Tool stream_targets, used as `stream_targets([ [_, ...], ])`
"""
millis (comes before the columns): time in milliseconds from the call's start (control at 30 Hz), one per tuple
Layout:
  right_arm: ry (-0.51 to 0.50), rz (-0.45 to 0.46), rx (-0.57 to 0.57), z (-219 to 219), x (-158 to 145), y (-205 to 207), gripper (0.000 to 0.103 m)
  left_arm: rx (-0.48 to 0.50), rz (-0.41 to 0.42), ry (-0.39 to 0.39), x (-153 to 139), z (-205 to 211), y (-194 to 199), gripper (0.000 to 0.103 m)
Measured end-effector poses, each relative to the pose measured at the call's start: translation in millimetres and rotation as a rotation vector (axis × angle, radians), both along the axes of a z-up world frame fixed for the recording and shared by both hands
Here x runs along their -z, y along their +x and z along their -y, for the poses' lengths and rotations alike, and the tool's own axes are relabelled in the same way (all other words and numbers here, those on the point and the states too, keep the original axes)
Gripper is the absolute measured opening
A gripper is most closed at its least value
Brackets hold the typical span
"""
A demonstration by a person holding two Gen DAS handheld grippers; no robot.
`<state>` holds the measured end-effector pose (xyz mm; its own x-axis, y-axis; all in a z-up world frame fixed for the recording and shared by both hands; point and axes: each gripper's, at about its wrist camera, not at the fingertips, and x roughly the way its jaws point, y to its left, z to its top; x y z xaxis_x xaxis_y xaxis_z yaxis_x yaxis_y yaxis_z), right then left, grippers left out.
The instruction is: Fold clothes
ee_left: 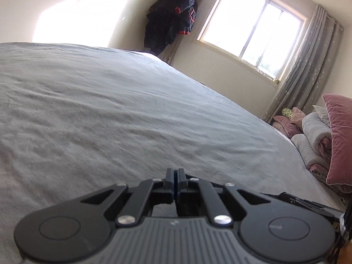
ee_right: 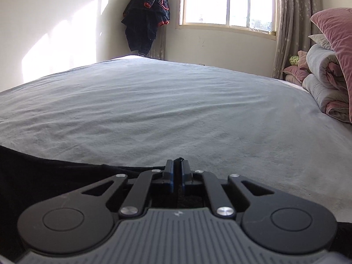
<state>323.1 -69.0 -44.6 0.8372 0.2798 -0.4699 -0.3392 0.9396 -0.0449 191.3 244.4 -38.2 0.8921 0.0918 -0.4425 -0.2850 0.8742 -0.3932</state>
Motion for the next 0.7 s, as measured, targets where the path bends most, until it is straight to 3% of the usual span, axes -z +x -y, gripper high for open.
stream_targets([
  [167,-0.043,-0.052,0.013,-6.2,9.4,8.4,0.007,-0.02,-0.113,0.032,18.9,5.3,21.8,0.002],
  [367,-0.101,-0.052,0.021,-13.8,11.7,6.4,0.016,-0.027,-0.119,0.033,20.2,7.2,20.2,0.009],
  [467,-0.14,-0.038,0.046,-16.6,6.4,2.5,0.035,-0.004,-0.096,-0.031,17.6,5.0,19.0,0.036],
  [500,-0.135,-0.04,0.056,-14.0,1.9,-1.3,0.044,0.001,-0.087,-0.043,17.1,5.8,18.8,0.05],
  [533,-0.122,-0.039,0.061,-8.8,-3.3,-5.8,0.046,0.002,-0.082,-0.044,16.6,7.9,18.8,0.056],
  [700,-0.089,-0.049,0.104,29.2,-27.2,-30.9,0.049,-0.002,-0.109,0.035,15.7,21.5,22.3,0.057],
])
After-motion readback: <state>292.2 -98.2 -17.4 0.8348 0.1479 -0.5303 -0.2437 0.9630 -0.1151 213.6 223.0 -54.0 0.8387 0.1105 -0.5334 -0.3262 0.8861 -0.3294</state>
